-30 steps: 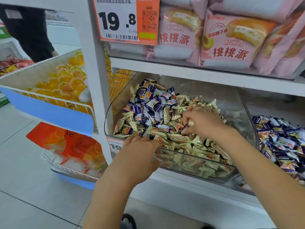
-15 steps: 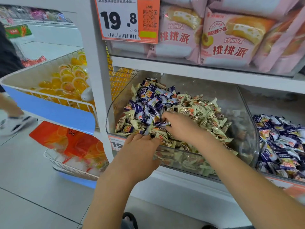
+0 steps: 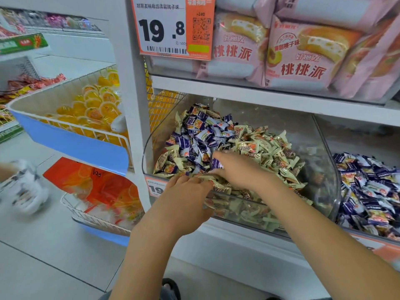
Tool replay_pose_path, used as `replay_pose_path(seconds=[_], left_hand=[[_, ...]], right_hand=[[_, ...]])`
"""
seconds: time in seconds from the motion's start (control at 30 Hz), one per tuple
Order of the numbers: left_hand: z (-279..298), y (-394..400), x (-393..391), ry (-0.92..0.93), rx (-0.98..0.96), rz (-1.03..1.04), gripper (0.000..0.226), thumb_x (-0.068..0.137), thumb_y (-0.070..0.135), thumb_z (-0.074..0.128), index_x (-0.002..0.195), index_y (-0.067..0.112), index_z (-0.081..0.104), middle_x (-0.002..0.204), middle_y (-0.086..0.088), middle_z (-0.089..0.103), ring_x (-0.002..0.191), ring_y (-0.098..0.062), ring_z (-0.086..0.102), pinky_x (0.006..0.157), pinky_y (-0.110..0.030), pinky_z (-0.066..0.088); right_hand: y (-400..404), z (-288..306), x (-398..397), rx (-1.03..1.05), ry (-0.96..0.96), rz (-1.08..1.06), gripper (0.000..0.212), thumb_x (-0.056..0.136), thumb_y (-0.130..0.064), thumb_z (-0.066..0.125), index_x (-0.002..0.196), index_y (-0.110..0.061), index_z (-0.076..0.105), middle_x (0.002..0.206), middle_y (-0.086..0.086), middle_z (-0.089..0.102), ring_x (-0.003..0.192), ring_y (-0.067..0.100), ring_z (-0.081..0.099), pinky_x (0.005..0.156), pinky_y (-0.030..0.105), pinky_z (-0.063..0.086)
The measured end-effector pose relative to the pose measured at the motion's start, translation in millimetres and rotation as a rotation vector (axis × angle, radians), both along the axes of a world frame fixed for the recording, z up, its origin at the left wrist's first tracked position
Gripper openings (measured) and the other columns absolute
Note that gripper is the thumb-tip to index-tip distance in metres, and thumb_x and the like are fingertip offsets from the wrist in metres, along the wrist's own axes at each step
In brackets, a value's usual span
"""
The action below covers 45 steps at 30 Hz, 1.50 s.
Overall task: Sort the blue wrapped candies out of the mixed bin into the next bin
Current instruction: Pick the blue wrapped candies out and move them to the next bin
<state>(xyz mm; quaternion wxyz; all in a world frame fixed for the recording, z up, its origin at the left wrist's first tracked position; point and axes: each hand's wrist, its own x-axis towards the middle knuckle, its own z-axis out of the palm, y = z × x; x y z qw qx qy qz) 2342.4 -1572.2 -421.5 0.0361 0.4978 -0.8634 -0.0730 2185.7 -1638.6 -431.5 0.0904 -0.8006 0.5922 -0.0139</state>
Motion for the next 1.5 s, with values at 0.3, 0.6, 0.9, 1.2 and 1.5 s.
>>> replay_pose_path(seconds=[0.3,0.6,0.9,1.2,1.5], left_hand=[[6,-2,3,0.074,0.047,-0.024,0.029,0.092,0.038,0.05,0.119,0.027,0.048,0.106,0.005,0.051,0.109,-0.02,0.044,0.099,-0.03,0.027],[5,-4,5,0.118,0.102,-0.012,0.037,0.09,0.041,0.055,0.125,0.031,0.048,0.108,0.008,0.059,0.101,-0.016,0.05,0.09,-0.028,0.032],[6,-7,10,0.203,0.168,-0.024,0.029,0.089,0.036,0.059,0.117,0.033,0.054,0.105,0.008,0.062,0.09,-0.007,0.054,0.078,-0.021,0.041],[19,5,29,0.442,0.226,0.041,0.019,0.09,0.029,0.057,0.102,0.043,0.055,0.103,0.026,0.055,0.091,0.009,0.053,0.071,-0.007,0.043],[18,1,28,0.396,0.201,0.055,0.021,0.091,0.034,0.055,0.111,0.039,0.052,0.111,0.021,0.055,0.103,0.004,0.049,0.089,-0.014,0.04]], right_hand=[[41,49,-68,-0.37,-0.519,-0.306,0.014,0.097,-0.03,0.048,0.101,-0.019,0.04,0.076,-0.005,0.052,0.059,0.009,0.046,0.045,0.011,0.03],[93,31,-183,-0.166,-0.147,-0.749,0.081,0.078,-0.082,0.009,0.116,-0.021,0.046,0.12,0.019,0.053,0.121,0.039,0.041,0.097,0.051,0.03],[58,55,-72,-0.517,-0.492,-0.297,0.022,0.098,-0.027,0.044,0.103,-0.016,0.063,0.092,0.001,0.067,0.077,0.016,0.062,0.074,0.031,0.05],[-8,-6,10,-0.098,-0.272,-0.005,0.064,0.083,-0.015,0.069,0.138,-0.026,0.039,0.147,0.001,0.038,0.134,0.028,0.034,0.107,0.042,0.034],[-27,-6,30,-0.091,-0.279,0.043,0.078,0.077,-0.05,0.068,0.142,-0.041,0.025,0.149,-0.007,0.028,0.132,0.029,0.017,0.103,0.046,0.033]])
